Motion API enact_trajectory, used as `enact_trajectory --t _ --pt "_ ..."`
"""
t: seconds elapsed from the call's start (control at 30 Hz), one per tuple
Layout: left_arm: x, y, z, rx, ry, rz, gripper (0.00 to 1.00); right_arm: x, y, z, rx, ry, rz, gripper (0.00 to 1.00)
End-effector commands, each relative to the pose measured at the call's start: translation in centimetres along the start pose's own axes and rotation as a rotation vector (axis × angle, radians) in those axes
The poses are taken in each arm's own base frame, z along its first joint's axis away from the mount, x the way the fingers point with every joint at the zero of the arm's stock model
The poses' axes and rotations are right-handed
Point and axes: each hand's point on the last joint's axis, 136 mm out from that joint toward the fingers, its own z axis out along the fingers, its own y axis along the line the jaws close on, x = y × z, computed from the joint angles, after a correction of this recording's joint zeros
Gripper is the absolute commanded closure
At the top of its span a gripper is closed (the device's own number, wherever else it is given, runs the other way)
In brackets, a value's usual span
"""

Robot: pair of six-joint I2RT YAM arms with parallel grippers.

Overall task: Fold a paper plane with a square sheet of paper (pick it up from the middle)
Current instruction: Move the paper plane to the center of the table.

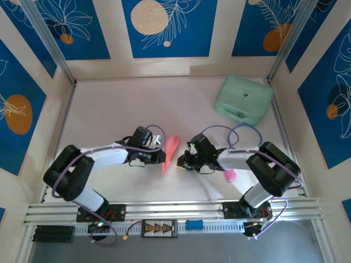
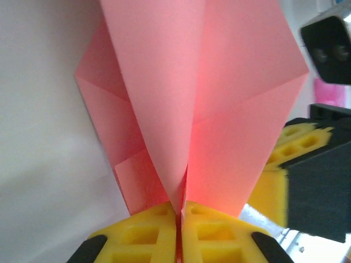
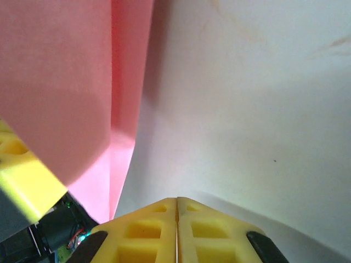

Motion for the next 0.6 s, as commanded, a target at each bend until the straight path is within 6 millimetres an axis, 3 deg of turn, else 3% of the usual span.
enact_trajectory --t 0.0,0.2,0.57 --pt "-0.1 2.7 -1.7 -0.228 -0.023 0.049 0.86 0.2 -1.0 -0.8 0.039 -0.012 -0.001 0.90" --pt "-0.1 3.8 -3.2 -0.369 -0.035 0.115 0.84 0.1 -0.7 -1.0 0.036 -0.017 -0.008 0.90" --pt "0.3 2.7 -2.2 -0.335 -0.015 0.135 0.76 0.2 -0.6 -0.8 0.036 -0.010 -0.011 0.90"
